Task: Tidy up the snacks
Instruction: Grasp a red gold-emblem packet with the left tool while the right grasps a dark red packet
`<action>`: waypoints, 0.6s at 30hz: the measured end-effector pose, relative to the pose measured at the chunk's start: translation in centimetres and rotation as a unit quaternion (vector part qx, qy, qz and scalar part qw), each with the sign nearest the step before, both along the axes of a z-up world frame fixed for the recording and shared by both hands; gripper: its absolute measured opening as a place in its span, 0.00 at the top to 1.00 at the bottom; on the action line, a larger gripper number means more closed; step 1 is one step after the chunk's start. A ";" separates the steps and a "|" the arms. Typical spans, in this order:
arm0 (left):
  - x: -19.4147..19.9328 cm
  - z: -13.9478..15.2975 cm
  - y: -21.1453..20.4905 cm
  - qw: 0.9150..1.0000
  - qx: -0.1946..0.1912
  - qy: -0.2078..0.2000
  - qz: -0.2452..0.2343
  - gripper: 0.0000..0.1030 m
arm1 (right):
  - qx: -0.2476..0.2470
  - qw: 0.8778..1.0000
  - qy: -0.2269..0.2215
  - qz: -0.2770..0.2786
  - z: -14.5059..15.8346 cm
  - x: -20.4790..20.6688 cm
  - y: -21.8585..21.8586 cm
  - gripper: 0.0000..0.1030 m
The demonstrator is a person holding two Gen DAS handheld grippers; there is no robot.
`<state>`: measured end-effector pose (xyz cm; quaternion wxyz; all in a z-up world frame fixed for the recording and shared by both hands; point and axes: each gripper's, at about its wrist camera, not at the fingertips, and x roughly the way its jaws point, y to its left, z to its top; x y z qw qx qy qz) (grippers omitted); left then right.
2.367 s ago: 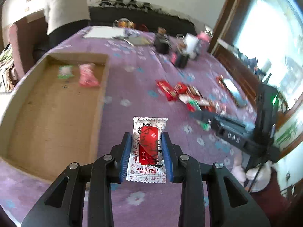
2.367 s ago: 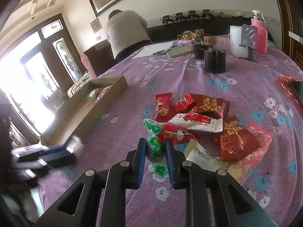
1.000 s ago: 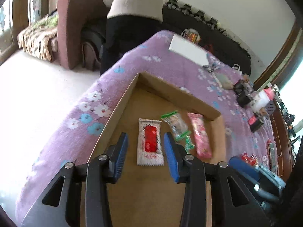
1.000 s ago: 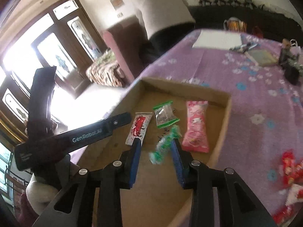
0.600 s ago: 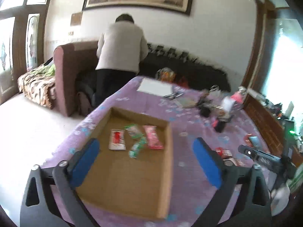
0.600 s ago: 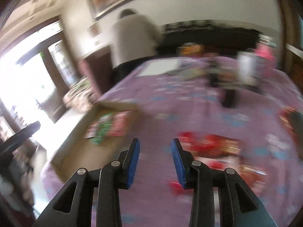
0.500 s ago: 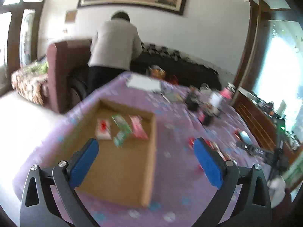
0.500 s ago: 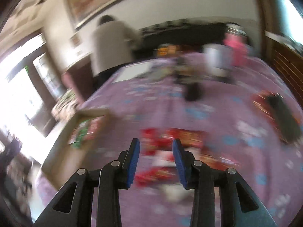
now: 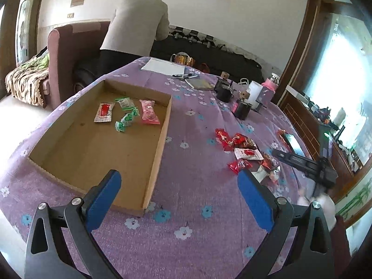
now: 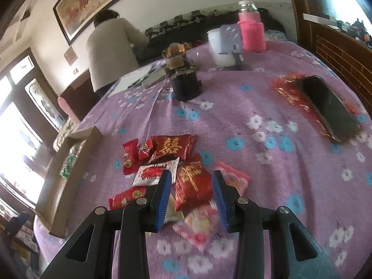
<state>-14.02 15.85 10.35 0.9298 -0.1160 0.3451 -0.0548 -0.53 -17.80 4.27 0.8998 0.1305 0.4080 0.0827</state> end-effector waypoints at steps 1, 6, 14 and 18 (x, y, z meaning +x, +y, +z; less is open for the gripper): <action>0.1 -0.1 -0.2 1.000 0.000 0.002 -0.005 0.02 | -0.010 1.000 0.002 0.004 -0.3 0.6 0.4 0.62; 0.4 0.1 -1.8 0.999 0.023 -0.002 -0.032 0.02 | -0.045 0.998 0.015 0.031 -1.8 2.0 1.9 0.62; 4.1 -1.4 -8.3 0.991 0.085 0.000 -0.106 0.02 | -0.041 0.998 0.018 0.039 -3.1 1.9 1.3 0.57; 6.8 -3.1 -12.3 0.980 0.119 0.008 -0.162 0.02 | -0.018 0.999 0.009 0.034 -2.4 1.3 0.6 0.66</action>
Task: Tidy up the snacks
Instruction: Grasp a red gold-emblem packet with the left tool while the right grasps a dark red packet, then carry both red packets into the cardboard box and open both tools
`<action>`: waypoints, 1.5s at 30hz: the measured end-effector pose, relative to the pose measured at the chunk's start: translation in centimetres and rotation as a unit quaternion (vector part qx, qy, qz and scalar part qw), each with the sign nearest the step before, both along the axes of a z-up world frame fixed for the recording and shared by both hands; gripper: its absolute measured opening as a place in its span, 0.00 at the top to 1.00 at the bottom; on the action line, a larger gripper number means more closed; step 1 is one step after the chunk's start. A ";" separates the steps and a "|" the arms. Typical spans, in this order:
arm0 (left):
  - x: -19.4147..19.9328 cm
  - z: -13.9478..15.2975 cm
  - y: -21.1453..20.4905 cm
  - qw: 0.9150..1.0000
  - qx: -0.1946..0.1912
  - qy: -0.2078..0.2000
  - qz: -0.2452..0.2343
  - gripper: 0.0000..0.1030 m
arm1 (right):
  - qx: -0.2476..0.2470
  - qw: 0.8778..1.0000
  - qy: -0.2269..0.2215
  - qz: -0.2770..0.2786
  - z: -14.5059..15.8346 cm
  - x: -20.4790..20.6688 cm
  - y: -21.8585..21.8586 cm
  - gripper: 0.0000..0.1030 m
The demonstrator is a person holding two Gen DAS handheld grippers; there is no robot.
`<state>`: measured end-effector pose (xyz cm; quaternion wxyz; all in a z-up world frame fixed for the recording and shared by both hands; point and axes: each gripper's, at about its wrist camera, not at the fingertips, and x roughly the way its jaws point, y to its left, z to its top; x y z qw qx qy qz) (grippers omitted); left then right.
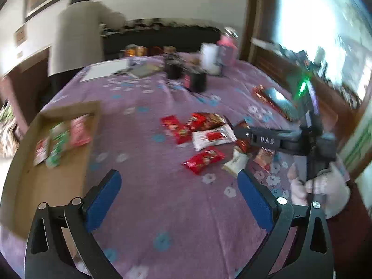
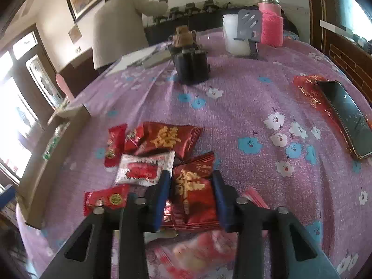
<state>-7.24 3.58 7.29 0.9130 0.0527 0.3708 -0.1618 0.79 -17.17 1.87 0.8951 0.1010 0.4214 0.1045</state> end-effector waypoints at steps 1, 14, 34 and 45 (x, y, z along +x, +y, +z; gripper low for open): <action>0.7 -0.4 -0.9 1.000 0.008 0.001 -0.015 0.02 | 0.005 1.000 -0.001 -0.001 0.1 -0.1 -0.2 0.66; 6.5 -5.3 -4.8 0.992 0.044 0.084 -0.089 0.81 | 0.058 0.998 0.000 -0.006 0.8 -0.2 -1.8 0.66; 1.3 -2.8 3.4 0.995 -0.059 0.073 0.030 0.85 | 0.082 0.995 -0.048 0.013 2.7 -1.9 -1.0 0.67; -0.1 -2.8 4.1 0.994 -0.077 0.071 0.041 0.85 | 0.051 0.995 -0.047 0.066 2.4 -2.4 2.7 0.67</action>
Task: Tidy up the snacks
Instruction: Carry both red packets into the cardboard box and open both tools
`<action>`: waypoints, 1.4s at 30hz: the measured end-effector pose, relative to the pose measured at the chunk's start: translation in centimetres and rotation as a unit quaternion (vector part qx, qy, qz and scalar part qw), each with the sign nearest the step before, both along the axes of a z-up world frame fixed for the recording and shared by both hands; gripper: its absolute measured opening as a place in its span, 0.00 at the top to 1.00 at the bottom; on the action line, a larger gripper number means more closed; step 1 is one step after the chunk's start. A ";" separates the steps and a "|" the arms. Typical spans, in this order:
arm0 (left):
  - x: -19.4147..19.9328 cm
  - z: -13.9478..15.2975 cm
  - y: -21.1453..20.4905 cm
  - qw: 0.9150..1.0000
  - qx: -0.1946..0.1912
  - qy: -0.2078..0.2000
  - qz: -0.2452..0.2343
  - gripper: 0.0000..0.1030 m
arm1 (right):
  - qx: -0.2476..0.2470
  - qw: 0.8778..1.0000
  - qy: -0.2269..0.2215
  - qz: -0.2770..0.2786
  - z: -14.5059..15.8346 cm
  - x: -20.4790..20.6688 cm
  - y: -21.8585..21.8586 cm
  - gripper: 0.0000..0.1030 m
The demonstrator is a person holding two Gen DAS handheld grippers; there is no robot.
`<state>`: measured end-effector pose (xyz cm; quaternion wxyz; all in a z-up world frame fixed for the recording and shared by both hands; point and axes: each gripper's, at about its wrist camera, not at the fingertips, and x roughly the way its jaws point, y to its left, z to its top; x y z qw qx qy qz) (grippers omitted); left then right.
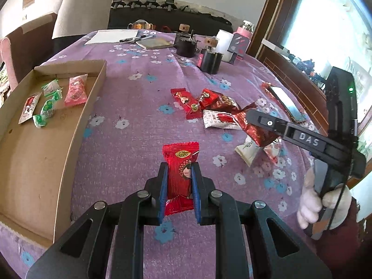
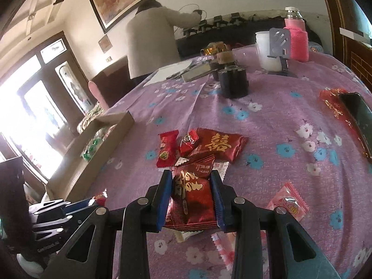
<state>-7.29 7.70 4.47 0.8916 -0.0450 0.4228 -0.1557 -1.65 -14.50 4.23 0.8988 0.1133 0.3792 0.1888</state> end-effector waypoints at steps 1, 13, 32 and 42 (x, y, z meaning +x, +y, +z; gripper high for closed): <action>-0.1 0.1 0.1 1.000 -0.002 -0.001 0.000 0.85 | 0.001 1.000 0.001 -0.001 -0.1 0.0 0.0 0.67; -3.3 2.9 4.1 0.998 -0.044 -0.037 0.033 0.85 | -0.026 1.000 0.004 0.003 -1.0 -0.1 1.1 0.67; -3.2 5.0 16.9 0.989 -0.037 -0.050 0.137 0.84 | 0.026 0.997 -0.001 0.071 5.1 -1.3 9.8 0.67; 5.5 2.7 22.4 0.984 -0.016 0.044 0.173 0.84 | -0.008 0.986 0.005 0.168 6.0 1.1 22.5 0.68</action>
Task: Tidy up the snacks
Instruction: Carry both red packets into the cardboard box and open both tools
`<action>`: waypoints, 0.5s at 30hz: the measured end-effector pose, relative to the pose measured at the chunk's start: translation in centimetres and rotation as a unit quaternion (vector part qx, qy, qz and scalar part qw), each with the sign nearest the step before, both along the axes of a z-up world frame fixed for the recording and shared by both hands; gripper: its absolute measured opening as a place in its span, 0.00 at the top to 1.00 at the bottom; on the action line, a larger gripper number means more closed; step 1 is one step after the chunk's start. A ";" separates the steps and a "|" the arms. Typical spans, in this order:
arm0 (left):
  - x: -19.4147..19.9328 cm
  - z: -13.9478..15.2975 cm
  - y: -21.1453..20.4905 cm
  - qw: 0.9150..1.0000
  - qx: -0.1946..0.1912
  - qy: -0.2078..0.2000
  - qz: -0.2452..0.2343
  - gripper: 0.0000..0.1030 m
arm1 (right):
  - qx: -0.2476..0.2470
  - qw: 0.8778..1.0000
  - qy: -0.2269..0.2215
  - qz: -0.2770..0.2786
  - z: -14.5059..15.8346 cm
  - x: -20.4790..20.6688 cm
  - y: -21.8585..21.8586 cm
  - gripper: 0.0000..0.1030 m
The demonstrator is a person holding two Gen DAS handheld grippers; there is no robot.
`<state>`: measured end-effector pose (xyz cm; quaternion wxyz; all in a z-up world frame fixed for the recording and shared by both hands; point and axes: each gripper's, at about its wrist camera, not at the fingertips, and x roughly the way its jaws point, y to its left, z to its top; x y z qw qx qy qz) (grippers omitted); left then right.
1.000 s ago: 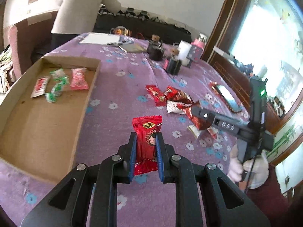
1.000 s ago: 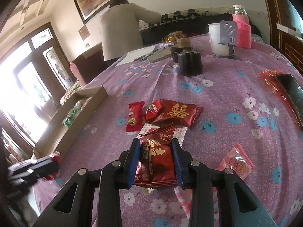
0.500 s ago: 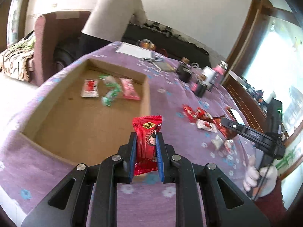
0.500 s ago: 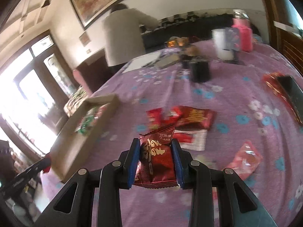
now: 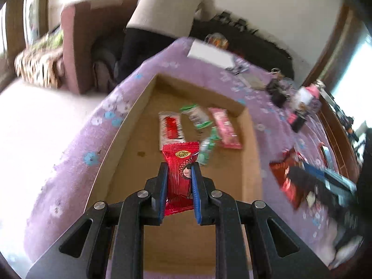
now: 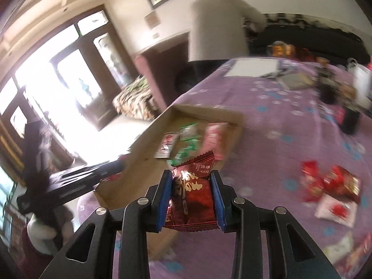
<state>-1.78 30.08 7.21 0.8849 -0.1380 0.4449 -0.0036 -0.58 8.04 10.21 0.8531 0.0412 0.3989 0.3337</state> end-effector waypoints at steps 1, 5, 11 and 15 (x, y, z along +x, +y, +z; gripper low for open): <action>1.0 -0.8 0.5 1.000 -0.010 0.019 0.006 0.84 | -0.009 1.000 0.002 0.011 -0.3 0.2 1.4 0.68; 4.0 -2.9 1.0 0.998 -0.016 0.063 0.020 0.84 | -0.050 0.998 0.014 0.037 -2.1 1.4 5.6 0.68; 6.5 -4.4 1.1 0.996 0.002 0.086 0.036 0.84 | -0.089 0.994 0.040 0.051 -5.2 3.0 8.1 0.68; 7.3 -4.3 1.4 0.996 -0.006 0.080 0.043 0.83 | -0.090 0.994 0.049 0.045 -6.3 3.9 8.4 0.68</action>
